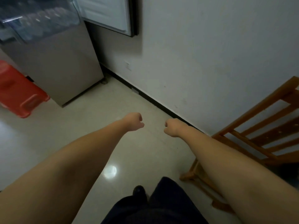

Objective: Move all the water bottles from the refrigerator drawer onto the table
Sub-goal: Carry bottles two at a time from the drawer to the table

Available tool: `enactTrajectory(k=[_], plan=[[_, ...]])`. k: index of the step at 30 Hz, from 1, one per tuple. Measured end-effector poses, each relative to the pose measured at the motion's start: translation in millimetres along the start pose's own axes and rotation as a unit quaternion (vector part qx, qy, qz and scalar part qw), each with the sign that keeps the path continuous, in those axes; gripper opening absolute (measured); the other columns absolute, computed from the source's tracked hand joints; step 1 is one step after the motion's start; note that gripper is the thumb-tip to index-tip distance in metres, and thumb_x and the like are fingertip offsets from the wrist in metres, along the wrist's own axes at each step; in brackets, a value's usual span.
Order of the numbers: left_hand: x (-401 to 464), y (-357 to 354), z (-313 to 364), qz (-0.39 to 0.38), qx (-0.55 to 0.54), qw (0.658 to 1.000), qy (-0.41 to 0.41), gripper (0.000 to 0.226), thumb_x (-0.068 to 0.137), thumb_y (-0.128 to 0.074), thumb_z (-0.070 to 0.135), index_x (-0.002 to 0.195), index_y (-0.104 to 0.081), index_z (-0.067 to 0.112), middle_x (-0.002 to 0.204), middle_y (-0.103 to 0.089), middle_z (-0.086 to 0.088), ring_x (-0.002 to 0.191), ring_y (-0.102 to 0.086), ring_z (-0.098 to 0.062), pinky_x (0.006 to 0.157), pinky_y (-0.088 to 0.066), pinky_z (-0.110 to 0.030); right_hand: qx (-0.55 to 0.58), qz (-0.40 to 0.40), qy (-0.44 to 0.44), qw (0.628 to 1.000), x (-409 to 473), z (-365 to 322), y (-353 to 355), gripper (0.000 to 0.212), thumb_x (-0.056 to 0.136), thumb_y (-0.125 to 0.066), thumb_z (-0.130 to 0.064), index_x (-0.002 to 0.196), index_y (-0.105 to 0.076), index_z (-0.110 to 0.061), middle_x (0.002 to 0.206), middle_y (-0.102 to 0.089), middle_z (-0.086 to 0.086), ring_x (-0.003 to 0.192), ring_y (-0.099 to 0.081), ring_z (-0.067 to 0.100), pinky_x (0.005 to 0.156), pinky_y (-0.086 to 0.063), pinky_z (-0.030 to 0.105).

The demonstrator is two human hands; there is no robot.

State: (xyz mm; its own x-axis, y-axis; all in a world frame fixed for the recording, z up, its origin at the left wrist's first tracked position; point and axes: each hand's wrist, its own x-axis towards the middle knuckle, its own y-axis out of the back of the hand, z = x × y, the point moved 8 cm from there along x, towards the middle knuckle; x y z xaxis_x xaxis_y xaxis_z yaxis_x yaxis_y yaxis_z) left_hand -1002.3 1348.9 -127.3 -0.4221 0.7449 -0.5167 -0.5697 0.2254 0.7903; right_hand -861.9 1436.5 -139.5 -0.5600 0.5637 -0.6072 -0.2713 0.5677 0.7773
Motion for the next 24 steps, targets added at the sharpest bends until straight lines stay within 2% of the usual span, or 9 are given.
enactTrajectory(k=[4,8,13,18,24], plan=[[40.2,23.8,-20.1,-0.001,-0.023,0.999,0.025,0.042,0.094,-0.055,0.027,0.131,-0.052,0.007,0.133,-0.054,-0.013,0.123,-0.050,-0.028,0.097,-0.041,-0.031,-0.027,-0.019,0.026,0.999,54.3,-21.7,30.4,0.047,0.099,-0.043,-0.024,0.143,-0.040,-0.005,0.144,-0.043,0.016,0.129,-0.045,0.031,0.103,-0.038,0.033],[84.6,57.0,-41.4,0.013,-0.039,0.997,0.065,0.040,0.093,-0.056,0.027,0.128,-0.053,0.008,0.131,-0.056,-0.012,0.122,-0.051,-0.027,0.097,-0.041,-0.029,-0.055,-0.020,0.058,0.997,113.1,-39.6,69.5,0.043,0.098,-0.045,-0.024,0.136,-0.047,-0.005,0.139,-0.049,0.015,0.124,-0.050,0.031,0.100,-0.042,0.034],[150.3,124.5,-59.6,0.056,-0.075,0.989,0.116,0.040,0.093,-0.055,0.027,0.129,-0.053,0.009,0.134,-0.053,-0.011,0.122,-0.051,-0.027,0.097,-0.041,-0.030,-0.088,-0.006,0.104,0.991,196.9,-66.3,143.3,0.038,0.096,-0.046,-0.020,0.130,-0.053,-0.005,0.133,-0.054,0.015,0.119,-0.053,0.030,0.096,-0.044,0.033],[200.6,172.4,-66.2,0.090,-0.112,0.979,0.148,0.038,0.092,-0.057,0.028,0.125,-0.055,0.011,0.126,-0.058,-0.011,0.115,-0.054,-0.026,0.092,-0.043,-0.030,-0.114,0.013,0.153,0.982,260.8,-95.1,203.5,0.041,0.097,-0.045,-0.021,0.135,-0.048,-0.005,0.136,-0.050,0.017,0.121,-0.052,0.031,0.096,-0.043,0.033],[236.9,208.1,-92.2,0.101,-0.142,0.968,0.179,0.038,0.092,-0.057,0.029,0.125,-0.055,0.012,0.124,-0.059,-0.010,0.114,-0.055,-0.026,0.093,-0.044,-0.032,-0.150,-0.004,0.191,0.970,314.5,-142.2,234.5,0.035,0.095,-0.046,-0.019,0.125,-0.054,-0.003,0.128,-0.056,0.017,0.114,-0.056,0.032,0.092,-0.046,0.035]])
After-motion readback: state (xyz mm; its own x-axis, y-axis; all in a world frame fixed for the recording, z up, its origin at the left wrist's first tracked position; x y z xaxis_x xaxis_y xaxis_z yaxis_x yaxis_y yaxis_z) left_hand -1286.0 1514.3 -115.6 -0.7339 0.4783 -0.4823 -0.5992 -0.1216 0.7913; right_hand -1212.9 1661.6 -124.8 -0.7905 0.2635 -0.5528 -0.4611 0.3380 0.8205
